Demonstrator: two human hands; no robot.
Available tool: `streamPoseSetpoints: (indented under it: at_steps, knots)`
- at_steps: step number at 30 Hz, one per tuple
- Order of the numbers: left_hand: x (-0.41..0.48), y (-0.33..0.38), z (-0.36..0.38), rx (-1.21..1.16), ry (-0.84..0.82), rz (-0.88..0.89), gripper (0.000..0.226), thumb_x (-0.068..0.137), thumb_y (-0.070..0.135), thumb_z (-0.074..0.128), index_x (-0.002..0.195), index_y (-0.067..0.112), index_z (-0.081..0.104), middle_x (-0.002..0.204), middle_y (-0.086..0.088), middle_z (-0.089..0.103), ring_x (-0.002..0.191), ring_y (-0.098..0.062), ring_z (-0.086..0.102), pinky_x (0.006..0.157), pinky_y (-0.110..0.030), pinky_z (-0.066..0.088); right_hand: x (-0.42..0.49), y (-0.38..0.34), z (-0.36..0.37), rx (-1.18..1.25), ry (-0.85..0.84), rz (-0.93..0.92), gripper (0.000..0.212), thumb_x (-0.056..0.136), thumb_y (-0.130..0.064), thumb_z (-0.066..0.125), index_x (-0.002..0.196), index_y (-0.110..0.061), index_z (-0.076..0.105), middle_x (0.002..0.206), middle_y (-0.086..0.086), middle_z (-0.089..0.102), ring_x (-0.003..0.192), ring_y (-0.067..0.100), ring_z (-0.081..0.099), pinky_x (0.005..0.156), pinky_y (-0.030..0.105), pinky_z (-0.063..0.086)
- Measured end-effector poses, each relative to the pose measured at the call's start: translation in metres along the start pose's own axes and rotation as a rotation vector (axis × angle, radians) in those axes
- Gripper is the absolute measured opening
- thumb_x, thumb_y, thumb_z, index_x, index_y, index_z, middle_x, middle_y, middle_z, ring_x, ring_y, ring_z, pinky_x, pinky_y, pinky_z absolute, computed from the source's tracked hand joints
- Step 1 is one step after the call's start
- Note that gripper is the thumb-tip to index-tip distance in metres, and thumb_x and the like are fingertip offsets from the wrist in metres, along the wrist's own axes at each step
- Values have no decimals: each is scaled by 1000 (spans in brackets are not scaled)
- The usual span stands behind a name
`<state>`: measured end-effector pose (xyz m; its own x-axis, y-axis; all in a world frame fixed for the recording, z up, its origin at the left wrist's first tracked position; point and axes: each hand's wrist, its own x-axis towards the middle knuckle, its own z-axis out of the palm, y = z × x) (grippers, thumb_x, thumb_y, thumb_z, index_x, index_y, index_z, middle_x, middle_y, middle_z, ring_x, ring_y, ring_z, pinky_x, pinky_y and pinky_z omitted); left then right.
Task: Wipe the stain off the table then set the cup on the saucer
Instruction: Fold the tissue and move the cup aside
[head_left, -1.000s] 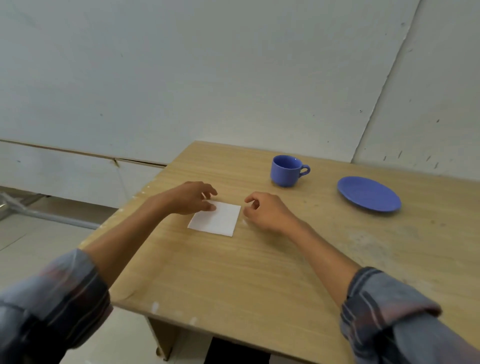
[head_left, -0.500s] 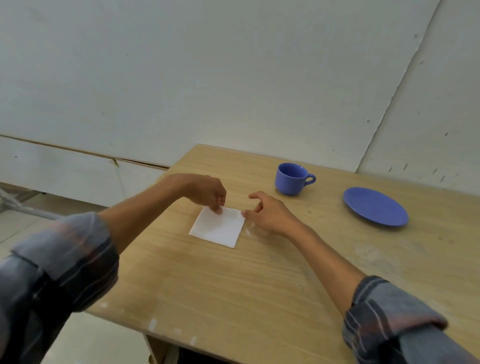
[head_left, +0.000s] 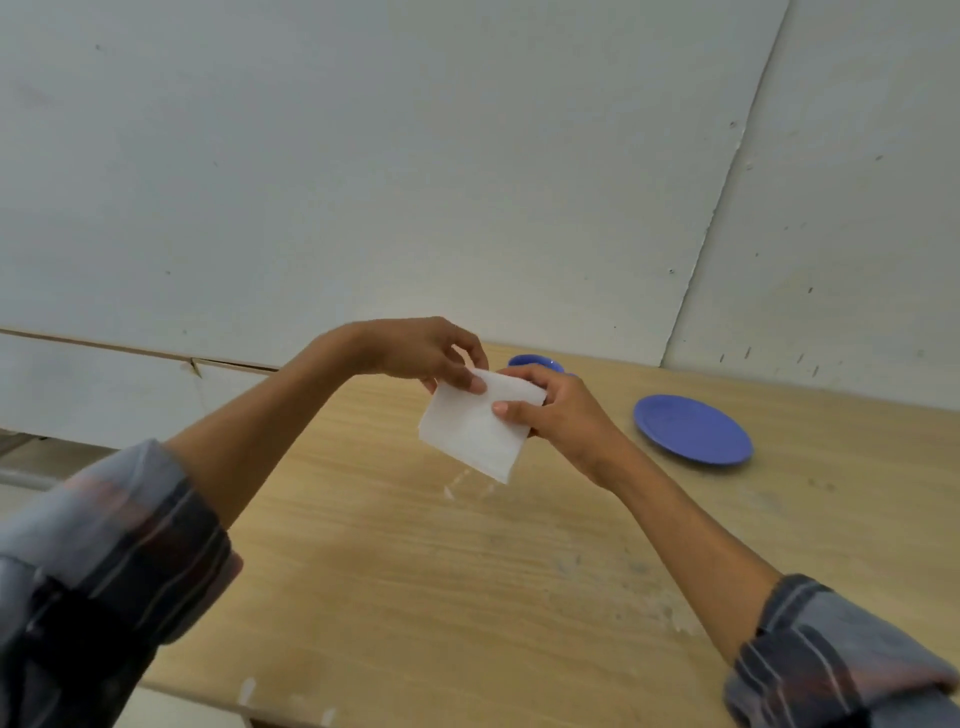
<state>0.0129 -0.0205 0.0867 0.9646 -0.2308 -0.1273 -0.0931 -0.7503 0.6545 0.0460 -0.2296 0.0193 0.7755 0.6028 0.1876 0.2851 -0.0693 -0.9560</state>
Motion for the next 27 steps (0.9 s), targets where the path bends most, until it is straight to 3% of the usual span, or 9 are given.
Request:
streamPoseSetpoints:
  at_steps: [4, 8, 11, 14, 17, 21, 24, 27]
  knots:
    - [3, -4, 24, -312, 221, 78, 45, 84, 48, 66, 123, 27, 57, 108, 0, 70, 94, -14, 69, 76, -27, 57, -8, 2, -19, 209, 193, -13, 29, 80, -10, 70, 108, -17, 64, 105, 7, 68, 94, 24, 66, 86, 45, 55]
    - [14, -7, 61, -640, 327, 141, 72, 78, 54, 69, 139, 25, 42, 108, -7, 71, 94, -23, 71, 81, -37, 57, -12, 7, -30, 371, 411, -29, 32, 78, -14, 73, 106, -23, 62, 109, 3, 68, 98, 22, 66, 82, 41, 58]
    - [27, -1, 90, -830, 333, 182, 78, 78, 48, 73, 142, 34, 31, 101, -5, 75, 92, -24, 71, 78, -34, 56, -13, 13, -30, 393, 547, -46, 36, 76, -19, 74, 108, -27, 60, 110, 2, 66, 99, 21, 65, 77, 38, 59]
    - [35, 7, 106, -999, 366, 196, 82, 78, 38, 77, 144, 37, 29, 114, -10, 70, 97, -27, 70, 76, -33, 57, -17, 18, -29, 420, 641, -65, 38, 76, -21, 74, 109, -31, 59, 108, 0, 65, 98, 20, 66, 70, 31, 58]
    - [40, 14, 113, -976, 418, 233, 65, 81, 26, 76, 137, 32, 45, 114, -12, 69, 99, -28, 70, 77, -37, 58, -23, 23, -30, 425, 655, -74, 40, 77, -20, 74, 111, -34, 57, 106, 1, 64, 94, 18, 67, 64, 26, 57]
    - [41, 19, 105, -874, 490, 278, 18, 88, 12, 68, 105, 17, 71, 109, -15, 71, 98, -28, 66, 84, -44, 54, -30, 25, -37, 380, 596, -76, 33, 83, -20, 65, 111, -37, 60, 91, 2, 67, 78, 15, 66, 58, 26, 54]
    - [39, 17, 93, -764, 437, 292, 13, 90, 13, 65, 98, 17, 74, 114, -18, 68, 101, -25, 64, 86, -42, 54, -32, 22, -48, 357, 497, -45, 29, 85, -22, 61, 110, -36, 65, 81, -2, 66, 72, 11, 62, 55, 27, 52]
    - [39, 15, 84, -674, 385, 296, 16, 90, 14, 64, 99, 21, 75, 114, -4, 70, 101, -19, 64, 90, -44, 52, -29, 18, -58, 328, 428, 10, 23, 85, -25, 63, 107, -24, 68, 91, 1, 68, 79, 15, 64, 56, 27, 52]
